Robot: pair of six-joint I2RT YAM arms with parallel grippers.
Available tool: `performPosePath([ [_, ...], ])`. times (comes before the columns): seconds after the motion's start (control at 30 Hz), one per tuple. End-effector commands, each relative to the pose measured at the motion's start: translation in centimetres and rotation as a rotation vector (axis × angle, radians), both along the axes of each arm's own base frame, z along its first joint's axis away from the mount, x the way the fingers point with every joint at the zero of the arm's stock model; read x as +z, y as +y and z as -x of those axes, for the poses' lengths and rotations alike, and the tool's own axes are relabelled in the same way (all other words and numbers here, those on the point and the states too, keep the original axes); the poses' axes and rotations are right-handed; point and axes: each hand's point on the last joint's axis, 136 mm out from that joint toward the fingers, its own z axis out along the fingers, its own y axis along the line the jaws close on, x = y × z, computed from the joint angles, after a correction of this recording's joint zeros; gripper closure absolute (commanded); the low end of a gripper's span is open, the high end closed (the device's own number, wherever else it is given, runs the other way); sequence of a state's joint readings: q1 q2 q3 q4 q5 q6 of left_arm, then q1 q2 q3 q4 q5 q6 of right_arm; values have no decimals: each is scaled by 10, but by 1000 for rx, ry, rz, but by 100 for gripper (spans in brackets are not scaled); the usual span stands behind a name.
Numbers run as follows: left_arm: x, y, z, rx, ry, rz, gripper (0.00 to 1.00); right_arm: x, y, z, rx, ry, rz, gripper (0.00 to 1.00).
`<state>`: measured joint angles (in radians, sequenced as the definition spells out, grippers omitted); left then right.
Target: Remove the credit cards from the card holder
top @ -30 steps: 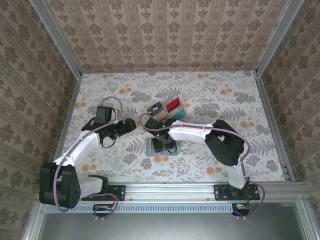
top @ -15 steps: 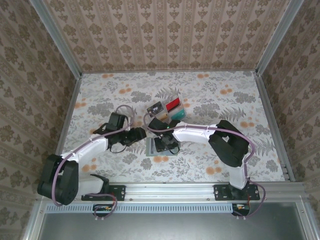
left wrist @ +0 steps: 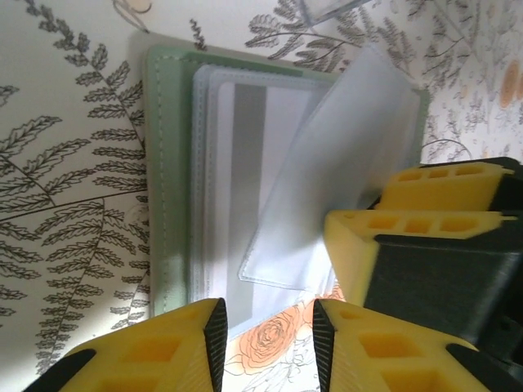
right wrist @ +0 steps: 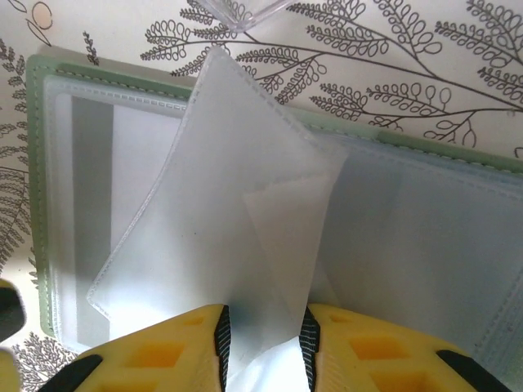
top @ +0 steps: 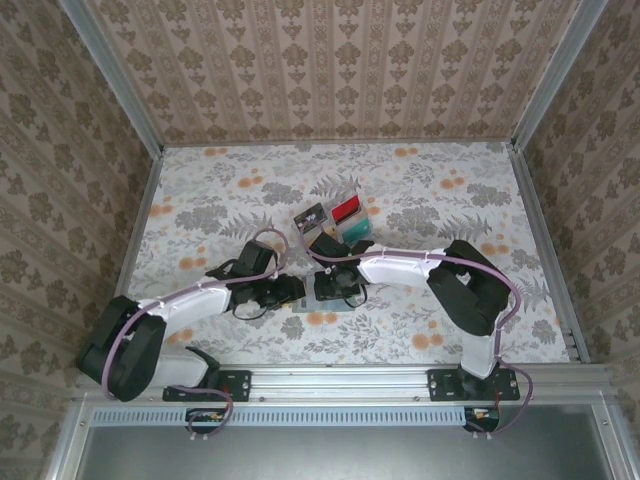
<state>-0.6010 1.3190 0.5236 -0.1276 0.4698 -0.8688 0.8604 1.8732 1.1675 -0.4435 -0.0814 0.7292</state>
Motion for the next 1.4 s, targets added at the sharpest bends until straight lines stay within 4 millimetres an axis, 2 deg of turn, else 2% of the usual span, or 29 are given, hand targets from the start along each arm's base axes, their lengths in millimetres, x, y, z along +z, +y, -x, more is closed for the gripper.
performPosePath([
  [0.0,0,-5,-6,-3,3,-11,65,-19,-20,7,-31,41,66,66],
  [0.23,-5,-6,-6,-4,12,-21,66,-23,-25,8,-34,50,98,66],
  [0.63,-2,-14,-6,-27,12,9,65,-30,-28,9,-35,66,127,66],
  [0.8,6,-23,-7,-61,-18,33,68,-30,-27,10,-34,67,124,66],
  [0.9,8,-23,-8,-63,-26,32,72,-30,-27,10,-34,66,123,65],
  [1.07,8,-23,-8,-64,-30,29,73,-30,-27,10,-34,66,122,66],
  [1.23,9,-26,-9,-72,-31,42,73,-25,-25,8,-34,54,104,65],
  [1.37,10,-28,-10,-76,-37,54,73,-10,-19,2,-33,21,52,64],
])
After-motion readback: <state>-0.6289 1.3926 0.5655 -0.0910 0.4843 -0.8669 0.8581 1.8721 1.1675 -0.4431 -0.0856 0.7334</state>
